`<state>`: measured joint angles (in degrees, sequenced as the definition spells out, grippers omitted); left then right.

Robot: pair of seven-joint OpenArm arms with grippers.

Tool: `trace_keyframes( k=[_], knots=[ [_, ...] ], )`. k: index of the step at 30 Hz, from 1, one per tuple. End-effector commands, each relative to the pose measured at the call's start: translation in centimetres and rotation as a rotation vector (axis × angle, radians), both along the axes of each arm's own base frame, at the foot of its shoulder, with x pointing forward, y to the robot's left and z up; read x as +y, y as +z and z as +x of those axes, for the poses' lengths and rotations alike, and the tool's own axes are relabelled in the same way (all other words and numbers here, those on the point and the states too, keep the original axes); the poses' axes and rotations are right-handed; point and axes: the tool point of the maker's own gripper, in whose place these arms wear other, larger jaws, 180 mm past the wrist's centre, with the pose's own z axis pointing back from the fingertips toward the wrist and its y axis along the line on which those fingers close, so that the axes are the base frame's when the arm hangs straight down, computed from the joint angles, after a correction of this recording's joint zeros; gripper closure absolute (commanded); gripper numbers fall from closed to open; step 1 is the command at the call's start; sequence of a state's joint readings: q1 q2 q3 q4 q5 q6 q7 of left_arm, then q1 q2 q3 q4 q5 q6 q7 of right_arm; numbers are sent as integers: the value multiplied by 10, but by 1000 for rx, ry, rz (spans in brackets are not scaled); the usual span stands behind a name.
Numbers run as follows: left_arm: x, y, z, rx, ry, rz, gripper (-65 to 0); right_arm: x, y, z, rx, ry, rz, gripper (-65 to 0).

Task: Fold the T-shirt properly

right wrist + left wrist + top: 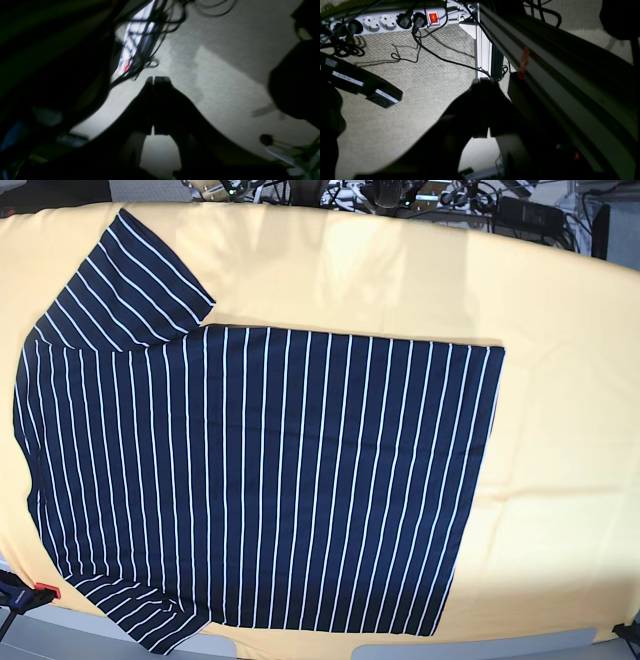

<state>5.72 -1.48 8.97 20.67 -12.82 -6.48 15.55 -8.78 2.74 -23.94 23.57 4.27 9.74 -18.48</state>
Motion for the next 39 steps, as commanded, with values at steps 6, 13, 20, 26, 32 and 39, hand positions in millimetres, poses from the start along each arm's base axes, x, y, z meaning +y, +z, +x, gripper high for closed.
trace_keyframes(
  k=[6, 13, 20, 26, 32, 39],
  knots=[
    [-15, 11, -56, 86, -82, -45, 0, -4, 14, -65, 75, 24, 26, 0],
    [5, 44, -104, 75, -224, -72, 0, -15, 58, -115, 74, 58, 26, 0],
    [40, 101, -134, 31, -284, -91, 0, -27, 125, -127, -32, 90, 37, 0],
    [64, 162, -130, -59, -330, -74, 0, -42, 189, -110, -195, 171, -5, 0],
    [70, 219, -101, -183, -323, -75, 0, -53, 241, -85, -350, 263, -96, 0],
    [70, 271, -44, -363, -333, -57, 0, -72, 280, -20, -623, 327, -251, 0]
  ],
)
